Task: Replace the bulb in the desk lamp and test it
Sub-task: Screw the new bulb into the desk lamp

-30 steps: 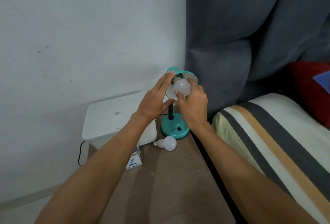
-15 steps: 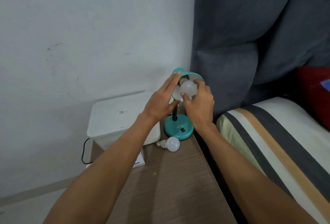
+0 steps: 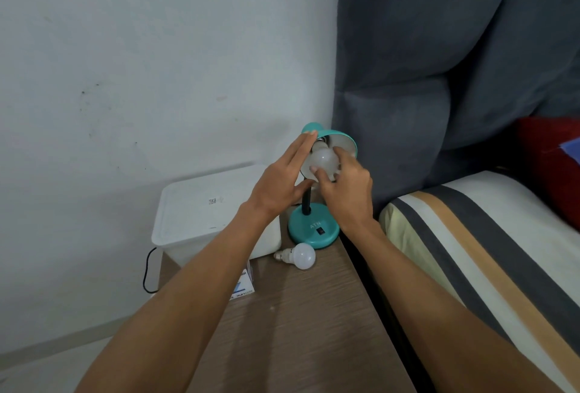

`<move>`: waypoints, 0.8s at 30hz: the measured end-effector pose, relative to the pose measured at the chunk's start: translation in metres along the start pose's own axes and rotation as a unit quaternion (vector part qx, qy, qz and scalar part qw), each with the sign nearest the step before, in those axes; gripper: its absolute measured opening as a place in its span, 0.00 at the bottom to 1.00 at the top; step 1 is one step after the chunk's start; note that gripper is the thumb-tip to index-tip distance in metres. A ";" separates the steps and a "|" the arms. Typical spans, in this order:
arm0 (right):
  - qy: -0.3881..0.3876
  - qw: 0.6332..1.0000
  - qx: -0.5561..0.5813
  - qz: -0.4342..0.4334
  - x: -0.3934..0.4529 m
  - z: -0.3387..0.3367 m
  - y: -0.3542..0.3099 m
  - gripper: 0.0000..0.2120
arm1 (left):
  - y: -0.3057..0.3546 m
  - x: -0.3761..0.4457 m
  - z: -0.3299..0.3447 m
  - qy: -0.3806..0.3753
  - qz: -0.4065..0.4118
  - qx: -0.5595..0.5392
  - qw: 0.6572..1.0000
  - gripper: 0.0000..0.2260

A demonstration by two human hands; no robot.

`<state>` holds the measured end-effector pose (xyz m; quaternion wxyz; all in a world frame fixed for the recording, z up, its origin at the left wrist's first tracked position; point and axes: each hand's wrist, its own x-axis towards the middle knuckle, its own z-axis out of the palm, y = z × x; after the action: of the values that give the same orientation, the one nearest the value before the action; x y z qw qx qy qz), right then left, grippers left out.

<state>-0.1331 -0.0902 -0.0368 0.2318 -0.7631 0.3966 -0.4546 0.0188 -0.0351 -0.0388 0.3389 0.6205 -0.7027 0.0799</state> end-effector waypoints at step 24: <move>0.045 0.999 0.003 -0.002 0.000 0.004 -0.008 0.21 | 0.001 -0.001 -0.002 -0.004 -0.001 0.007 1.000 0.39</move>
<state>-0.1268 -0.0855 -0.0333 0.2154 -0.7421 0.4035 -0.4900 0.0182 -0.0334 -0.0375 0.3317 0.6236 -0.7031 0.0819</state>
